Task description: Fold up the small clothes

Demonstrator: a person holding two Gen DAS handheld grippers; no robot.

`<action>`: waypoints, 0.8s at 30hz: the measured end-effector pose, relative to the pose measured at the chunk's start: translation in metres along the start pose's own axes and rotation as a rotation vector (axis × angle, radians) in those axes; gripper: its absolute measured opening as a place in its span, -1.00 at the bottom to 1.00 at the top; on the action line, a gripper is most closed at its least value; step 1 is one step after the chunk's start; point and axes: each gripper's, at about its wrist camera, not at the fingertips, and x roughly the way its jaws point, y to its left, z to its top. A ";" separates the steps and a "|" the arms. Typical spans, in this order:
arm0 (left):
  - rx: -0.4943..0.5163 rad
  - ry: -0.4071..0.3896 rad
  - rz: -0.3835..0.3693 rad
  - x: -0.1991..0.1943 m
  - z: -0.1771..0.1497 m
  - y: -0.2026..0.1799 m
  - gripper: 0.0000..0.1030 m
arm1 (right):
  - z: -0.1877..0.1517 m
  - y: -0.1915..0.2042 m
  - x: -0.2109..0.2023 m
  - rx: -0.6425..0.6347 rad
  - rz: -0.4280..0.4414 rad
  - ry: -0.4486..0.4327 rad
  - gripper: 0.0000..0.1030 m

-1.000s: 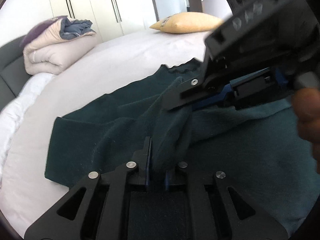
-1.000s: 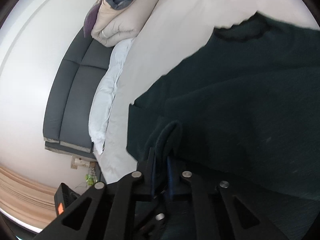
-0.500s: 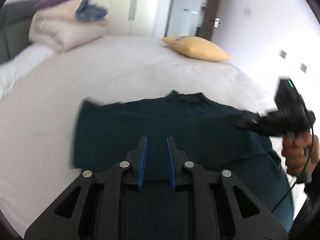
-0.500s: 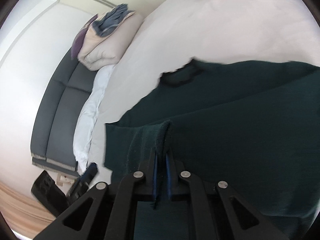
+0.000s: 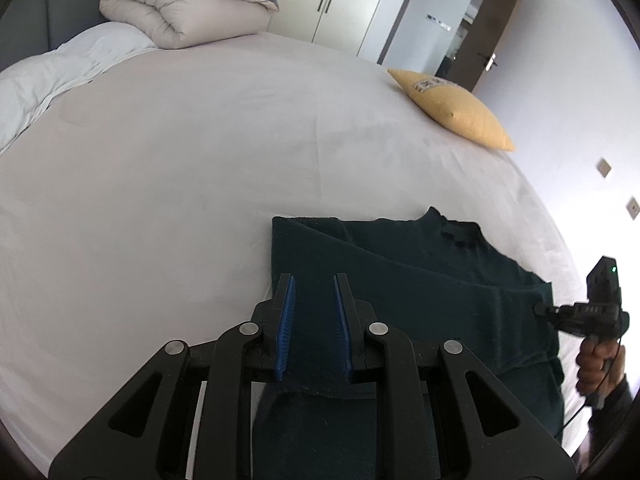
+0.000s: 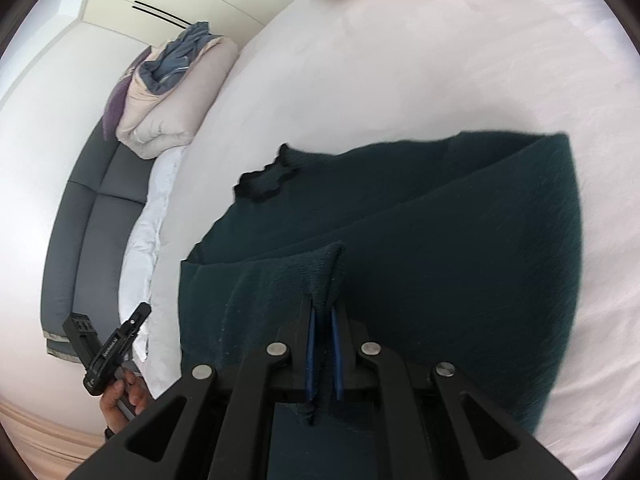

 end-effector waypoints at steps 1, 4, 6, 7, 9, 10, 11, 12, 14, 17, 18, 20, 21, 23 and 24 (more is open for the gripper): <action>0.008 0.010 0.001 0.004 0.001 0.000 -0.64 | 0.003 0.001 0.000 -0.007 -0.010 0.005 -0.83; 0.025 0.037 0.003 0.016 -0.003 -0.007 -0.65 | 0.008 0.004 0.000 -0.031 -0.037 0.015 -0.83; 0.039 0.052 0.003 0.027 -0.005 -0.016 -0.65 | 0.009 0.005 0.002 -0.034 -0.045 0.025 -0.83; 0.047 0.060 0.008 0.033 -0.006 -0.019 -0.65 | 0.009 0.003 0.003 -0.031 -0.056 0.029 -0.83; 0.061 0.078 0.028 0.045 -0.008 -0.024 -0.65 | 0.007 0.000 0.007 -0.021 -0.067 0.035 -0.83; 0.064 0.081 0.034 0.049 -0.008 -0.026 -0.65 | 0.006 -0.002 0.008 -0.016 -0.072 0.036 -0.83; 0.064 0.082 0.038 0.051 -0.009 -0.027 -0.65 | 0.004 -0.004 0.009 -0.010 -0.073 0.036 -0.83; 0.061 0.082 0.038 0.053 -0.009 -0.028 -0.65 | 0.003 -0.006 0.008 -0.004 -0.072 0.030 -0.83; 0.064 0.090 0.040 0.058 -0.010 -0.029 -0.65 | 0.003 -0.008 0.006 -0.004 -0.072 0.027 -0.83; 0.068 0.106 0.054 0.064 -0.011 -0.029 -0.65 | 0.003 -0.007 0.003 -0.008 -0.080 0.038 -0.83; 0.066 0.113 0.061 0.066 -0.011 -0.027 -0.65 | 0.002 -0.006 0.003 -0.008 -0.083 0.040 -0.83; 0.065 0.132 0.082 0.070 -0.012 -0.026 -0.65 | 0.001 -0.007 0.001 -0.013 -0.092 0.039 -0.83; 0.060 0.164 0.087 0.077 -0.014 -0.024 -0.65 | 0.001 -0.010 0.000 -0.007 -0.097 0.038 -0.83; 0.062 0.182 0.089 0.083 -0.018 -0.023 -0.65 | 0.003 -0.014 -0.001 0.012 -0.099 0.032 -0.84; 0.065 0.181 0.091 0.085 -0.019 -0.024 -0.65 | 0.004 -0.015 -0.001 0.018 -0.100 0.027 -0.84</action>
